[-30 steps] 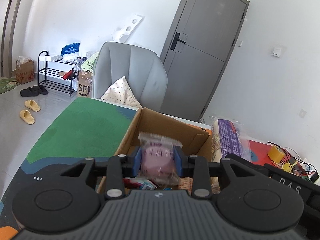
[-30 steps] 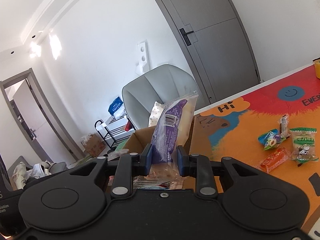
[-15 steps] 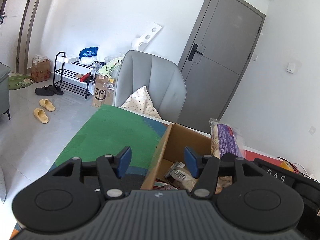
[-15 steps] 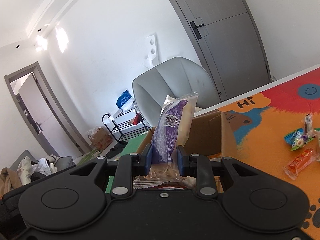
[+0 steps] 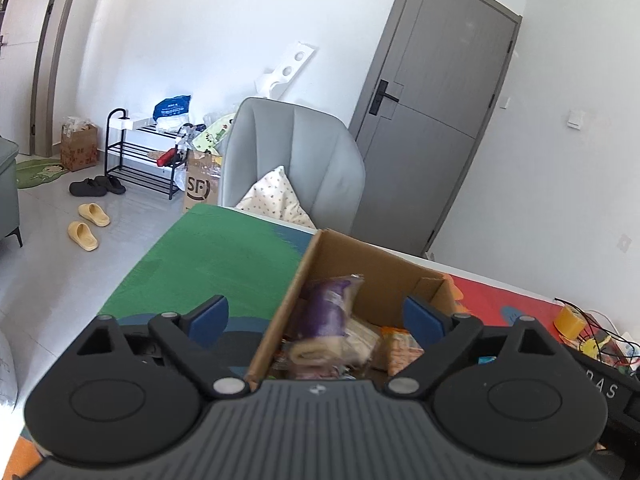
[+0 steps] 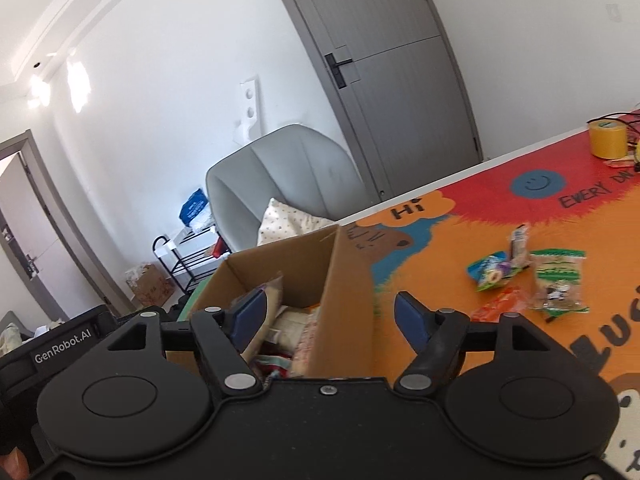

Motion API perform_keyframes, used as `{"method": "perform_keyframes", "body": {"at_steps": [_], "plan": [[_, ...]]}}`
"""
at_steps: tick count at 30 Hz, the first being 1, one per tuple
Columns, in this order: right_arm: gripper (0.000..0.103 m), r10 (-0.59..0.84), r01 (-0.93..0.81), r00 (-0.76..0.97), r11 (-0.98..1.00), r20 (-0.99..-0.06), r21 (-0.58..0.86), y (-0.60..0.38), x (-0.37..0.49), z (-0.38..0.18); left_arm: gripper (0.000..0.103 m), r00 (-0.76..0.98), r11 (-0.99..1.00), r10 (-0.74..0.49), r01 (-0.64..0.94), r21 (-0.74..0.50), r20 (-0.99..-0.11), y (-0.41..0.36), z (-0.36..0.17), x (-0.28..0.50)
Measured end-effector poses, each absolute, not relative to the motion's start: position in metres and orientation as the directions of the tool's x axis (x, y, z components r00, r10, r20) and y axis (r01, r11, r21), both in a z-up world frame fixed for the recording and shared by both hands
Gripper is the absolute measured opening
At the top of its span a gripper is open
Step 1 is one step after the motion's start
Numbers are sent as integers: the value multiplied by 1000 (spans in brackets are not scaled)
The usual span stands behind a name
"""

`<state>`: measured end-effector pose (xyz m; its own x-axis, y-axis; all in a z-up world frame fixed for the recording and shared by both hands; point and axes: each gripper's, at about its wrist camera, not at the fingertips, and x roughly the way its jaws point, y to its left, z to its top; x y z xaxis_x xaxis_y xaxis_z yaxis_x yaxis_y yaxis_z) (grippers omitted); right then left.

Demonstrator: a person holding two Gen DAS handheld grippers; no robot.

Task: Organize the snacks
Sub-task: 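Carry both packets over the box and open both tools to drop them, then grasp the red patterned bar with the left tool while the right tool grasps the green milk-candy packet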

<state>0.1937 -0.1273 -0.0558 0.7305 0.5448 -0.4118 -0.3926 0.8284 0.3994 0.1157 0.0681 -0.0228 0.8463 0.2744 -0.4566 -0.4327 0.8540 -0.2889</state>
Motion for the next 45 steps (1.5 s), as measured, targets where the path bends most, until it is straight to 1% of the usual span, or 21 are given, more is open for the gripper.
{"method": "perform_keyframes", "body": {"at_steps": [2, 4, 9, 13, 19, 23, 25, 28, 35, 37, 39, 43, 45], "plan": [[72, 525, -365, 746, 837, -410, 407, -143, 192, -56, 95, 855, 871, 255, -406, -278, -451, 55, -23, 118], [76, 505, -341, 761, 846, -408, 410, -157, 191, -57, 95, 862, 885, 240, -383, -263, -447, 42, -23, 121], [82, 464, -290, 791, 858, -398, 425, -190, 192, -60, 95, 864, 913, 198, -334, -233, -462, 7, -25, 132], [82, 445, -256, 807, 856, -389, 448, -219, 195, -66, 95, 866, 931, 167, -295, -213, -471, -20, -28, 141], [82, 409, -192, 820, 856, -401, 479, -259, 205, -80, 95, 868, 952, 116, -235, -195, -482, -56, -33, 158], [79, 404, -169, 816, 851, -413, 497, -274, 213, -90, 95, 871, 961, 94, -205, -183, -483, -73, -37, 169], [74, 404, -162, 812, 850, -422, 502, -279, 218, -94, 95, 870, 966, 87, -194, -173, -486, -79, -39, 175], [70, 400, -138, 806, 843, -435, 519, -285, 225, -102, 93, 859, 970, 86, -188, -156, -505, -87, -44, 186], [66, 417, -130, 780, 837, -467, 531, -288, 245, -115, 90, 840, 974, 83, -182, -134, -537, -97, -54, 211], [64, 420, -127, 775, 835, -472, 535, -288, 250, -117, 90, 826, 975, 86, -186, -125, -557, -98, -59, 218], [63, 423, -125, 772, 833, -474, 540, -290, 254, -119, 88, 809, 976, 102, -194, -98, -578, -101, -64, 226], [61, 427, -119, 764, 830, -483, 545, -294, 263, -124, 87, 805, 980, 139, -194, -36, -578, -109, -71, 237], [61, 424, -109, 762, 829, -490, 549, -296, 267, -127, 87, 801, 982, 133, -187, -33, -584, -111, -72, 242]]}}
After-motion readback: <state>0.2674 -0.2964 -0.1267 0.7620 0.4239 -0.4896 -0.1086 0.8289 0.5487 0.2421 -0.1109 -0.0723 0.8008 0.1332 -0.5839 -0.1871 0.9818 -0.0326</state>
